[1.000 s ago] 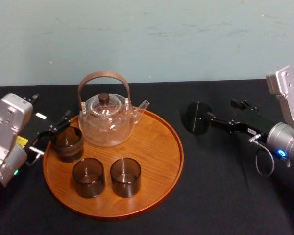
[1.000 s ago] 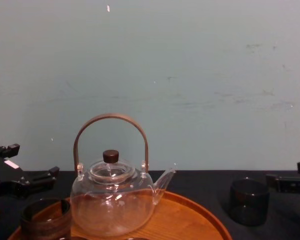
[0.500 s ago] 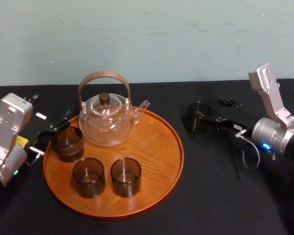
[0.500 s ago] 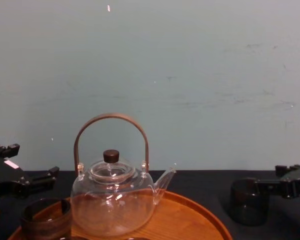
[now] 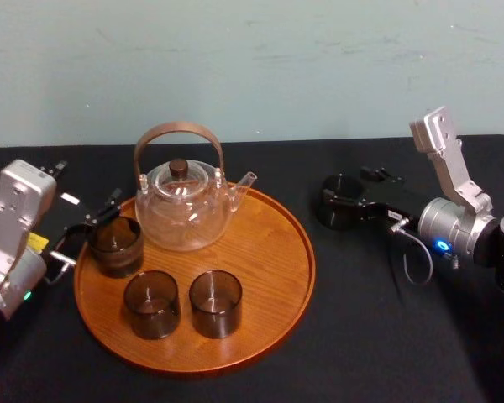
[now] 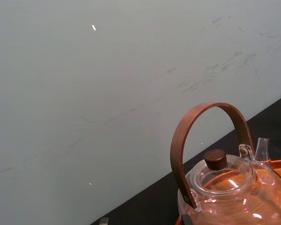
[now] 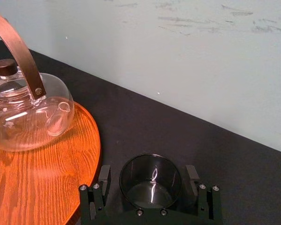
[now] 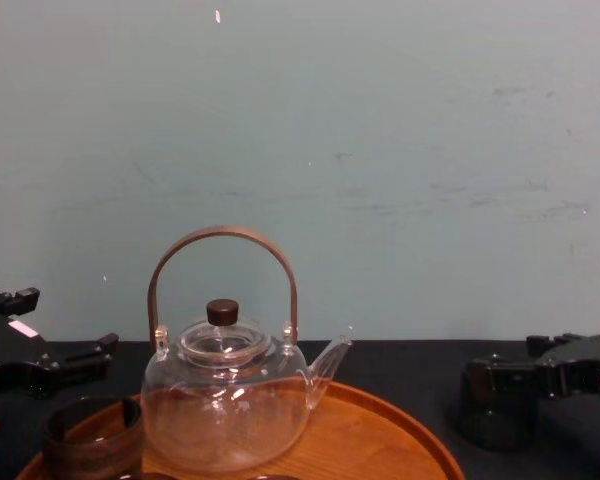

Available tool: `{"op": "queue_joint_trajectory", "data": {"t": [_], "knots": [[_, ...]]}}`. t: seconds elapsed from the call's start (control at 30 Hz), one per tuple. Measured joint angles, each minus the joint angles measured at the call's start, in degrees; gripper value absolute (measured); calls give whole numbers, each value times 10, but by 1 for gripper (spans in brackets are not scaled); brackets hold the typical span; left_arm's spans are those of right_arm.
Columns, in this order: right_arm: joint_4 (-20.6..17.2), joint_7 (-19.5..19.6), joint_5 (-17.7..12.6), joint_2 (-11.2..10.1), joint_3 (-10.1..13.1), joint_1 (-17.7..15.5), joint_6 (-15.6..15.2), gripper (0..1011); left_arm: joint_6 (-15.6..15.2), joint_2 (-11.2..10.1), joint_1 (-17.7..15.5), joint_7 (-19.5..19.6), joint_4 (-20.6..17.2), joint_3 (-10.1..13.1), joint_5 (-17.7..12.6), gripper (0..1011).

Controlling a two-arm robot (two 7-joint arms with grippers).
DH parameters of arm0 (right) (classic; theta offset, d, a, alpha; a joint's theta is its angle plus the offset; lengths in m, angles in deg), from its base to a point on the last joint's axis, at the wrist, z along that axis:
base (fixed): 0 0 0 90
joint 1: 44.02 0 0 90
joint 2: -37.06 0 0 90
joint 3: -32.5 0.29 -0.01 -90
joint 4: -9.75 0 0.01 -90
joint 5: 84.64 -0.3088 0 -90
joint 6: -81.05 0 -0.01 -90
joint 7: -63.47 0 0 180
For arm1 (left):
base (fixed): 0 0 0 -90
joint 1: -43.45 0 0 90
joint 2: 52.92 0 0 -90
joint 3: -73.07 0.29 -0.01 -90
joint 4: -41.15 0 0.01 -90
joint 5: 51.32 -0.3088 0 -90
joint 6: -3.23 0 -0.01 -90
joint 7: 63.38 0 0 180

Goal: Pick up the glass from the table and place it on the tray.

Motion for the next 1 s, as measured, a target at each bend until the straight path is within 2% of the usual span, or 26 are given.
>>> {"op": "queue_joint_trajectory", "data": {"t": [1.0], "knots": [[67, -14, 4, 22, -9, 31, 20, 1002, 0, 0, 0, 0, 0, 0, 0, 1001]]}}
